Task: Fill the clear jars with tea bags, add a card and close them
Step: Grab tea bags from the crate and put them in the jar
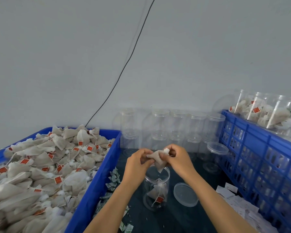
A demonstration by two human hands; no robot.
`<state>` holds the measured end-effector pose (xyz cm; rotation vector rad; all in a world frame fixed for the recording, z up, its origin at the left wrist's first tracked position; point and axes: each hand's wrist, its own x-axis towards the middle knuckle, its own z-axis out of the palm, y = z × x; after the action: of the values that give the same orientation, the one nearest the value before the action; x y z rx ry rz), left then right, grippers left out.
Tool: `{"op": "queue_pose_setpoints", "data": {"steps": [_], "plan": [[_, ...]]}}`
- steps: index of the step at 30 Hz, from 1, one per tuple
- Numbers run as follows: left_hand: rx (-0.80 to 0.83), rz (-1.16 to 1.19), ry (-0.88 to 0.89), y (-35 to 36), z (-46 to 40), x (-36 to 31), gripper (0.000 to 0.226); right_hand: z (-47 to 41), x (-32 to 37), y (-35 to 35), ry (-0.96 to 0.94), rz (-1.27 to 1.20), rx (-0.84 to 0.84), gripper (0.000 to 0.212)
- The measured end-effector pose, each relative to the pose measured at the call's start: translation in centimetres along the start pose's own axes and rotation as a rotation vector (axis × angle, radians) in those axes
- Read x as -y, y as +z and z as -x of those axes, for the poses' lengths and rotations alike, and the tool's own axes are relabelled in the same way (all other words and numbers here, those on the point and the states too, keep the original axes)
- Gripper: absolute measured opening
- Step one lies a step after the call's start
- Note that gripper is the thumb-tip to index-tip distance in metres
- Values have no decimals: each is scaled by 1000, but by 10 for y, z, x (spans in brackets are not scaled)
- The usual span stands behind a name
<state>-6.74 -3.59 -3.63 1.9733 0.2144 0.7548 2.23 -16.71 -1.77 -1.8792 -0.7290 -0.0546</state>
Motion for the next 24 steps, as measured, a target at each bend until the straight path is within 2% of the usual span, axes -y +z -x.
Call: {"op": "queue_pose_setpoints", "data": {"steps": [3,5,6,8,10,12,14,17,20,24], "plan": [[-60,-175,-20,0,2,-5,13,2,-4,0,-60,144,49,13],[-79,-560,65,3,0,-11,4,2,-7,-1,-155,461,62,15],[-74,-731,123,5,-1,-13,10,2,-8,0,-204,638,63,16],[42,-929,147,10,-4,-14,19,2,-10,0,-233,845,100,21],[202,-1050,118,15,-6,-15,22,3,-10,1,-226,932,191,28],[260,-1056,105,16,-7,-14,24,5,-8,3,-234,945,246,31],[188,-980,115,13,-7,-12,25,7,-3,5,-274,937,247,30],[121,-883,122,7,-5,-9,24,9,7,9,-238,986,410,36],[149,-824,100,1,-5,-6,23,6,15,14,-226,1136,529,38],[219,-814,96,1,-2,-4,26,4,17,20,-223,1132,502,32]]}}
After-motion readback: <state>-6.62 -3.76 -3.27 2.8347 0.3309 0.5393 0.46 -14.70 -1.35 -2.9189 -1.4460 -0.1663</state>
